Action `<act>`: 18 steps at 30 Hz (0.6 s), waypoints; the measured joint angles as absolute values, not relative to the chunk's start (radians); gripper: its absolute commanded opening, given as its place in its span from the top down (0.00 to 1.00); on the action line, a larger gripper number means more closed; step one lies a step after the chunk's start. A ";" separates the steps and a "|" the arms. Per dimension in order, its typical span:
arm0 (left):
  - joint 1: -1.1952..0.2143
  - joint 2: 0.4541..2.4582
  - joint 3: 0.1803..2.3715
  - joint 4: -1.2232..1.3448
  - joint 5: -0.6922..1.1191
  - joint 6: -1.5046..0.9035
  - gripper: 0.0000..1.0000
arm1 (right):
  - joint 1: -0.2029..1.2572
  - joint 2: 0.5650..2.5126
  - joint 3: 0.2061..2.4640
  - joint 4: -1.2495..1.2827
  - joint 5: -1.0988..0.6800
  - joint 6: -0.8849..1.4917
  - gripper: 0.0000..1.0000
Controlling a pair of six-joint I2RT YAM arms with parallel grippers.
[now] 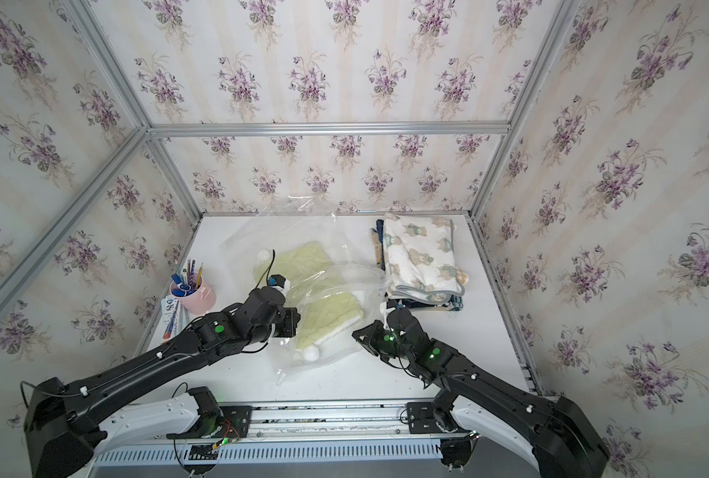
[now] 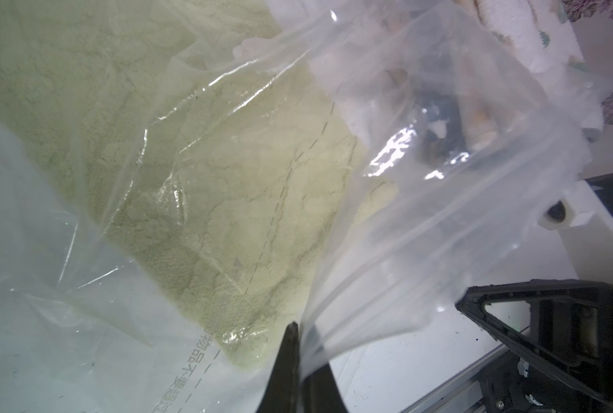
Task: Take the blanket out of the vacuum bag
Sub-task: Take out the blanket from the vacuum bag.
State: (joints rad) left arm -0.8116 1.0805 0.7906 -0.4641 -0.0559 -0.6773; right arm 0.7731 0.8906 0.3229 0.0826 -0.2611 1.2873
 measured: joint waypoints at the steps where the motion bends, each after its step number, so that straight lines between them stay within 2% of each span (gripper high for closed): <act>1: -0.812 1.081 0.782 -0.453 -0.055 -0.678 0.93 | 0.775 0.906 0.313 0.106 -0.244 1.302 0.80; 11: -0.812 1.090 0.753 -0.413 -0.031 -0.705 0.94 | 0.833 1.205 0.331 0.347 -0.192 1.417 0.78; 18: -0.812 1.085 0.748 -0.400 -0.030 -0.722 0.94 | 0.890 1.217 0.349 0.378 -0.180 1.441 0.71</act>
